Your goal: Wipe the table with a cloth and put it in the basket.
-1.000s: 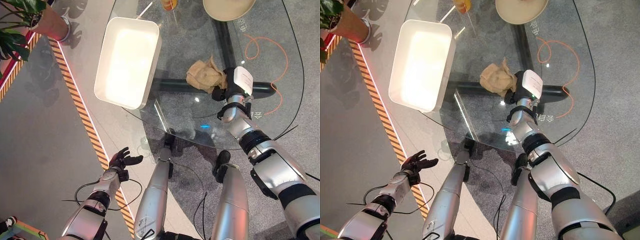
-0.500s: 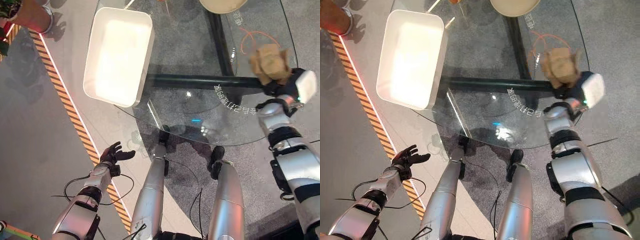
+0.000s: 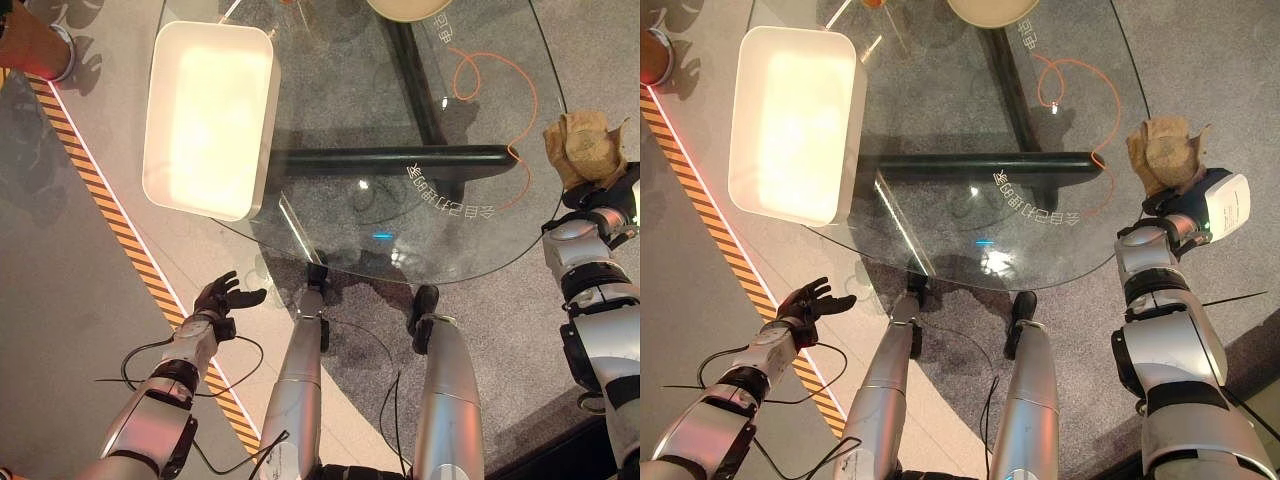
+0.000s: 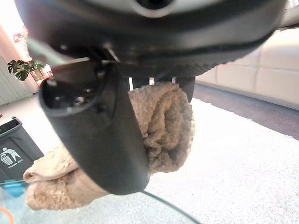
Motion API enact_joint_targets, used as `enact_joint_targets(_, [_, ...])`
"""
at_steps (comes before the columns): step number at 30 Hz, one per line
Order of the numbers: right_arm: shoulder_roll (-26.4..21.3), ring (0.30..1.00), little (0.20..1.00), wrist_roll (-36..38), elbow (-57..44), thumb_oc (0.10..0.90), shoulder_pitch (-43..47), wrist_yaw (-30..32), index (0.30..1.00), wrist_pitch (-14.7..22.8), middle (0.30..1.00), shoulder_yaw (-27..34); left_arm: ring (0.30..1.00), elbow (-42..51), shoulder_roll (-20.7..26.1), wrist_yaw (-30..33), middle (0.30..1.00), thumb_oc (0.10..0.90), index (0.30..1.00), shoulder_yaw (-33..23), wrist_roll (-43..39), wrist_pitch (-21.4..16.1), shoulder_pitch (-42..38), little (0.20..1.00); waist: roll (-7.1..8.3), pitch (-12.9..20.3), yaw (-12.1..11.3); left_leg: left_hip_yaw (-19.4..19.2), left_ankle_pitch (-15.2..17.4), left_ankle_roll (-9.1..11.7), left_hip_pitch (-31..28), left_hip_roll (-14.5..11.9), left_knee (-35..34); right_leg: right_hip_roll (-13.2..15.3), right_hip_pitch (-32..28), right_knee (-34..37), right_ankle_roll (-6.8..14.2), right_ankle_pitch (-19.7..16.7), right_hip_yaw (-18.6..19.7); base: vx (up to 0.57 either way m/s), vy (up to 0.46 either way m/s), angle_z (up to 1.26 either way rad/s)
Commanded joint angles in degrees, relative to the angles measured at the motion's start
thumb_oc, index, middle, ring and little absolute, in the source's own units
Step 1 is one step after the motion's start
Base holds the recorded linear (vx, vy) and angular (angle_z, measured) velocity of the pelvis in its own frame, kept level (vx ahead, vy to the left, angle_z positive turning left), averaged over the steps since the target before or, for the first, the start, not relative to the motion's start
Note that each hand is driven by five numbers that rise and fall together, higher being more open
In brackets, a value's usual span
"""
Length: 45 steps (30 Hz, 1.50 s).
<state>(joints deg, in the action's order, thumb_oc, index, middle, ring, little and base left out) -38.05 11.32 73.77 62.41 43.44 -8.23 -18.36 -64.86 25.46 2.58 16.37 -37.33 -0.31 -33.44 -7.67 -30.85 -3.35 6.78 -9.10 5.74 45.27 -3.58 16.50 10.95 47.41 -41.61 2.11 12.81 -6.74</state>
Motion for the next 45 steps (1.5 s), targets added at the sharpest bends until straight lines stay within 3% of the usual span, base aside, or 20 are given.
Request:
enact_joint_targets(1, [-4.49, 0.3, 0.2, -2.52, 0.29, 0.1, 3.56, 2.75, 0.3, 2.92, 0.3, -3.05, 0.9, -4.36, 3.88, -0.18, 0.9, 0.8, 0.9, -2.6, -0.82, -0.23, -0.49, 0.9, 1.53, 1.05, -0.94, -6.44, 10.12, -6.31, -1.09, 3.36, 7.69, -3.85, -0.85, 10.86, -0.64, -8.37, -0.86, 0.0, 0.0, 0.0])
enact_joint_targets(11, [-2.03, 0.3, 0.2, -5.03, -2.19, 0.1, 6.27, 1.83, 0.3, 4.76, 0.3, -6.4, 0.9, -4.5, 3.59, -0.09, 0.9, 0.8, 0.9, -1.84, -0.69, -0.01, -1.25, 0.9, 1.47, 1.05, -1.29, -6.37, 10.18, -6.27, -1.28, 3.64, 7.38, -3.87, -1.01, 11.19, -0.68, -8.35, -1.04, 0.0, 0.0, 0.0])
enact_joint_targets(31, [6.93, 0.3, 0.2, -10.26, -10.21, 0.1, 12.33, -2.36, 0.3, -0.04, 0.3, -16.03, 0.9, -1.57, 0.08, 1.32, 0.9, 0.8, 0.9, 0.28, -0.11, -1.13, 0.79, 0.9, -0.32, 1.05, -3.62, -6.1, 9.22, -6.13, -2.02, 4.94, 6.67, -3.07, -2.06, 11.66, -1.54, -8.09, -2.15, 0.0, 0.0, 0.0])
enact_joint_targets(38, [10.01, 0.3, 0.2, -14.36, -13.95, 0.1, 12.81, -6.37, 0.3, -0.16, 0.3, -19.75, 0.9, -0.6, -1.3, 1.44, 0.9, 0.8, 0.9, 0.54, 0.33, -1.69, 1.77, 0.9, -1.03, 1.05, -4.33, -6.02, 8.65, -6.09, -2.44, 5.52, 6.27, -2.74, -2.46, 11.76, -1.87, -8.08, -2.39, 0.0, 0.0, 0.0])
enact_joint_targets(45, [12.61, 0.3, 0.2, -22.12, -17.21, 0.1, 11.88, -14.12, 0.3, 0.56, 0.3, -24.03, 0.9, 0.6, -2.76, 2.17, 0.9, 0.8, 0.9, 1.03, 1.04, -1.86, 2.47, 0.9, -1.55, 1.05, -4.88, -5.9, 8.09, -6.14, -2.87, 5.93, 5.64, -2.35, -2.81, 12.0, -1.96, -8.23, -2.6, 0.0, 0.003, 0.01])
